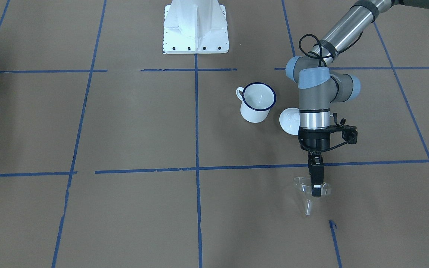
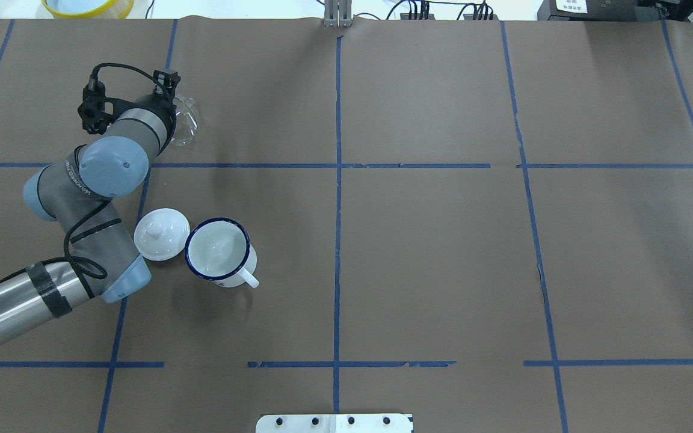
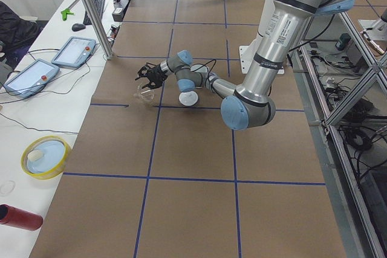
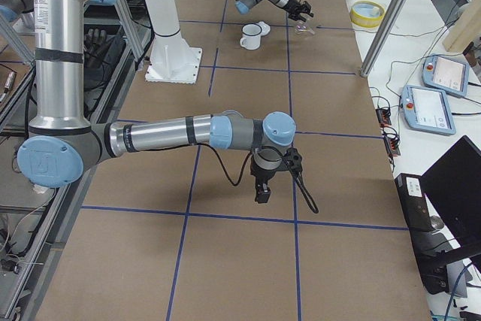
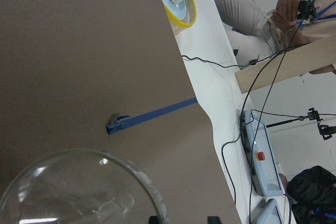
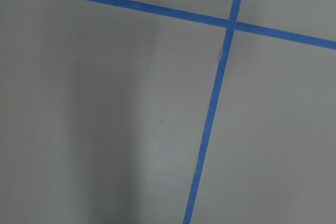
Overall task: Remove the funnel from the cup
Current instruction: 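Lower the glass funnel onto the table farther from the robot and release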
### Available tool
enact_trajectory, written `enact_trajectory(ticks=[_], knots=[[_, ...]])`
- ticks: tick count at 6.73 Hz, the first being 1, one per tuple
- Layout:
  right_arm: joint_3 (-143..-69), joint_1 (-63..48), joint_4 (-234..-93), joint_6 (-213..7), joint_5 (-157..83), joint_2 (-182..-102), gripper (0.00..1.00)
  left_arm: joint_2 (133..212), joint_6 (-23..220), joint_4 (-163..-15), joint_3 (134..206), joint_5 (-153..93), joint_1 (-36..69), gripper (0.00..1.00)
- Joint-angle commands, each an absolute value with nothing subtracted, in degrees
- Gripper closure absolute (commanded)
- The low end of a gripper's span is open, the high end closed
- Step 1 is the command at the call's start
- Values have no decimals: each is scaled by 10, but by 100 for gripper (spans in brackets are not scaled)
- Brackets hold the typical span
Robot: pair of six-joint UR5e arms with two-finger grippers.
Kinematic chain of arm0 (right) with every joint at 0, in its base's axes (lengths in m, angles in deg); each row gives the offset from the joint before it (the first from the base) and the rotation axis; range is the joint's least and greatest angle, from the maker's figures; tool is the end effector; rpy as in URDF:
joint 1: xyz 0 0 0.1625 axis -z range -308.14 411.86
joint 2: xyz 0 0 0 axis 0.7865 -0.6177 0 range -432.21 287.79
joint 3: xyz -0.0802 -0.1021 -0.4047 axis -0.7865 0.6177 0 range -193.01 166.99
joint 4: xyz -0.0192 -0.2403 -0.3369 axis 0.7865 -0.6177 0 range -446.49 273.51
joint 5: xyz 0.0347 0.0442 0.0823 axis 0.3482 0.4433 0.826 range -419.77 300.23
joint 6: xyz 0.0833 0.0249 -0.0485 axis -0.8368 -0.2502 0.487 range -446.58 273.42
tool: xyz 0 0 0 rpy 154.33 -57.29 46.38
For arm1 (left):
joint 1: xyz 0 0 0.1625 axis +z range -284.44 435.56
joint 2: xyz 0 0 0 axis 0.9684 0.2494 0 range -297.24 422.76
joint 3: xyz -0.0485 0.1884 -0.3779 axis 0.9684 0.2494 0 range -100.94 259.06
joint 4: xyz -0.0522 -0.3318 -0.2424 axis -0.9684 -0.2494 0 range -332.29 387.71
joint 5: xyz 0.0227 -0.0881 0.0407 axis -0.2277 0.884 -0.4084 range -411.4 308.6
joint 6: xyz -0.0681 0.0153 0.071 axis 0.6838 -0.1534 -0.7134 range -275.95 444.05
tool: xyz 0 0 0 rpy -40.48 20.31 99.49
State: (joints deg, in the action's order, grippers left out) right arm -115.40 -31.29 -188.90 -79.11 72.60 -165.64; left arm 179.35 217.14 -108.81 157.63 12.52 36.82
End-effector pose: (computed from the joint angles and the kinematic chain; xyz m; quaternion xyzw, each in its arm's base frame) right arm 0.0112 -0.4617 0.6051 -0.0261 -0.3613 -0.1054 0.9261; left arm 0.4311 -0.5729 0.3947 0.1746 0.5065 -0.6352 0.5563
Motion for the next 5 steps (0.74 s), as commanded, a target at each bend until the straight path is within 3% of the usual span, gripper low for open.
enact_trajectory(ticks=[1,3,5], knots=[[-1153,-313,-1889,-791,726,-1656,0,1789,2132,-1088,1581,128,374,0],[-1154,-313,-1889,-791,726,-1656,0,1761,2041,-1063,1647,198,370,0],[-1154,-313,-1889,-791,726,-1656,0,1657,1927,-1023,1802,302,364,0]])
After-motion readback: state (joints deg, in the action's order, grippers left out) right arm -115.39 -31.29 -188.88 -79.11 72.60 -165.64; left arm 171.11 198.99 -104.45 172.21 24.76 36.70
